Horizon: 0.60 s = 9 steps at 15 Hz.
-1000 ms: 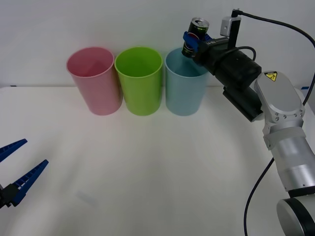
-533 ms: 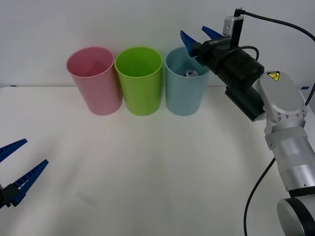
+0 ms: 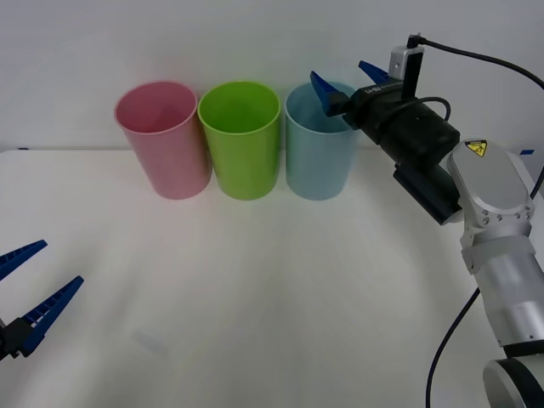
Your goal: Grasp the object on the table and drop it into the matching bin: aluminum can to the light blue bin, PET bottle to the pink bin.
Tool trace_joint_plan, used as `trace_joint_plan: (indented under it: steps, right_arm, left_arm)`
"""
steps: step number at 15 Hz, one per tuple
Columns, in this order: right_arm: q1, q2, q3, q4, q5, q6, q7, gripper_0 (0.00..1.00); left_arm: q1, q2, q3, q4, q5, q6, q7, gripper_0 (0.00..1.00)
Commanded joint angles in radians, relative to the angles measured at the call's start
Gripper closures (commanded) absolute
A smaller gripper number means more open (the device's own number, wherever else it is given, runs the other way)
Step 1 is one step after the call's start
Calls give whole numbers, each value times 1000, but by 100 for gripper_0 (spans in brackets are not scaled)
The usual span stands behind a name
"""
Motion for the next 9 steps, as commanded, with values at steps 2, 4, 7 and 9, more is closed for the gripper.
trace_joint_plan:
  steps: [2,4,7,9]
  right_arm:
    - [106,-26,0,-128,-8,-29,-3,0]
    - [177,-63,0,-198,-39,-57,-4,0]
    - [308,-133,-4,-319,-103,-82,0,0]
    - [404,-176,-20,-396,-140,-94,2,0]
  left_arm:
    - [0,0,0,0,0,0,0,0]
    - [0,0,0,0,0,0,0,0]
    - [0,0,0,0,0,0,0,0]
    - [0,0,0,0,0,0,0,0]
